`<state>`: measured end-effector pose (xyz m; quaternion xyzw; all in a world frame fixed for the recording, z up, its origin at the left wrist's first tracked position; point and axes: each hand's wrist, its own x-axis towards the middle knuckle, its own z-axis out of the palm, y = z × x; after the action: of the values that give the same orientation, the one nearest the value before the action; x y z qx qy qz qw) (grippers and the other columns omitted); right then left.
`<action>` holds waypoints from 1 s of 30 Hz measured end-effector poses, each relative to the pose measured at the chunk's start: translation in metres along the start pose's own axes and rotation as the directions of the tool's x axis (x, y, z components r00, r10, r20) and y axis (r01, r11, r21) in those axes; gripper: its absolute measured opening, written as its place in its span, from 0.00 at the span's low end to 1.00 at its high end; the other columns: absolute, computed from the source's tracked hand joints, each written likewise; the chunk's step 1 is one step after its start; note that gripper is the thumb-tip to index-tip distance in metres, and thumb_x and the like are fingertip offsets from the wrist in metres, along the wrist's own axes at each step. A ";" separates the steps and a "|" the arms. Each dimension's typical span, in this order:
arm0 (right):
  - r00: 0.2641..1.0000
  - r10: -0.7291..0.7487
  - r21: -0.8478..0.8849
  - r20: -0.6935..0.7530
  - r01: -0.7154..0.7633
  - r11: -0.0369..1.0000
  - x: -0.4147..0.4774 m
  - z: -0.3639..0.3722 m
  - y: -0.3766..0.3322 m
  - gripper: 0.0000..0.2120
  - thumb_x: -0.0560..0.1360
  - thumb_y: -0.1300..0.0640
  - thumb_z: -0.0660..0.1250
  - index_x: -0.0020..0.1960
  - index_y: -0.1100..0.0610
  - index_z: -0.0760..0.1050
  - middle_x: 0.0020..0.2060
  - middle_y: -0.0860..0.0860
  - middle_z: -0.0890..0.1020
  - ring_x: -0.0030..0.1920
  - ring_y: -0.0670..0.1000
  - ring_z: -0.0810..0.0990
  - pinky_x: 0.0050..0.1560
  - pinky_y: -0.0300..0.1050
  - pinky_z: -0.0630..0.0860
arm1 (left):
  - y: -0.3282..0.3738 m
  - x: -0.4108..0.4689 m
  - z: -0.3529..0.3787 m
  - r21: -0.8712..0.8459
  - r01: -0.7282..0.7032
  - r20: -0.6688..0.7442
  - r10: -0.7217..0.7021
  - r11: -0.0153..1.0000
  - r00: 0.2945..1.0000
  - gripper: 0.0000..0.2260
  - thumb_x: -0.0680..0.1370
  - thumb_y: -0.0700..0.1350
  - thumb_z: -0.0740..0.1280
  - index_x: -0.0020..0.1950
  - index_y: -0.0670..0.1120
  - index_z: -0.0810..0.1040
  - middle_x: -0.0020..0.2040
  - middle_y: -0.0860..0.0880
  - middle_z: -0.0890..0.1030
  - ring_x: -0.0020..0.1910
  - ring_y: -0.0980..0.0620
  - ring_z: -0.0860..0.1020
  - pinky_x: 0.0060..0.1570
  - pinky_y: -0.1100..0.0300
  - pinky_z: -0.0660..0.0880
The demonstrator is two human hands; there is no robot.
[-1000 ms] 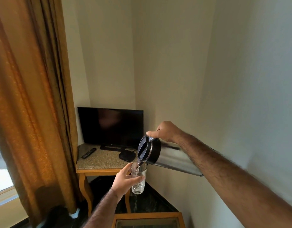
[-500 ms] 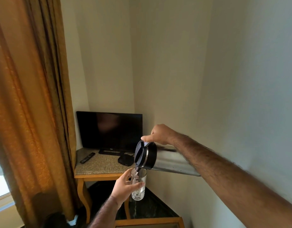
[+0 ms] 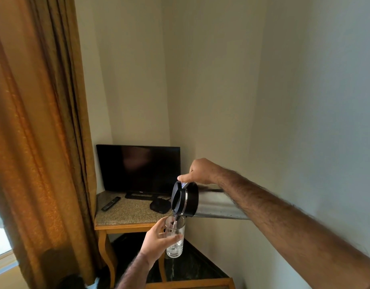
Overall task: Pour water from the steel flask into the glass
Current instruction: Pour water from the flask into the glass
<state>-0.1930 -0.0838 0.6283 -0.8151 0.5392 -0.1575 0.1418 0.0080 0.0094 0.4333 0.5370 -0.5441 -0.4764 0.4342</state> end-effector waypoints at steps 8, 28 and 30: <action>1.000 -0.018 0.002 0.003 0.018 1.000 -0.002 -0.003 -0.001 0.30 0.68 0.33 0.72 0.26 0.50 0.58 0.15 0.41 0.58 0.17 0.45 0.54 0.28 0.45 0.55 | 0.000 0.001 0.001 0.004 -0.024 0.006 0.024 1.000 1.000 0.26 0.70 0.43 0.82 0.62 0.61 0.77 0.59 0.52 0.85 0.57 0.50 0.85 0.49 0.59 0.79; 1.000 -0.020 -0.018 -0.005 0.020 1.000 -0.002 -0.004 -0.007 0.29 0.71 0.35 0.72 0.26 0.51 0.63 0.18 0.41 0.61 0.17 0.43 0.56 0.27 0.43 0.57 | -0.005 0.001 0.001 0.000 -0.027 -0.006 0.027 1.000 1.000 0.25 0.69 0.42 0.82 0.61 0.59 0.80 0.56 0.54 0.87 0.51 0.55 0.87 0.43 0.63 0.81; 1.000 -0.022 -0.019 -0.002 0.022 1.000 -0.002 -0.004 -0.007 0.29 0.72 0.35 0.72 0.26 0.51 0.62 0.17 0.41 0.60 0.17 0.43 0.55 0.27 0.43 0.57 | -0.006 0.001 0.000 0.004 -0.026 -0.005 0.027 1.000 1.000 0.26 0.69 0.43 0.82 0.63 0.59 0.79 0.57 0.53 0.86 0.52 0.54 0.87 0.44 0.62 0.81</action>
<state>-0.1891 -0.0797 0.6345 -0.8222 0.5317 -0.1549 0.1318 0.0085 0.0085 0.4277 0.5318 -0.5510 -0.4682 0.4408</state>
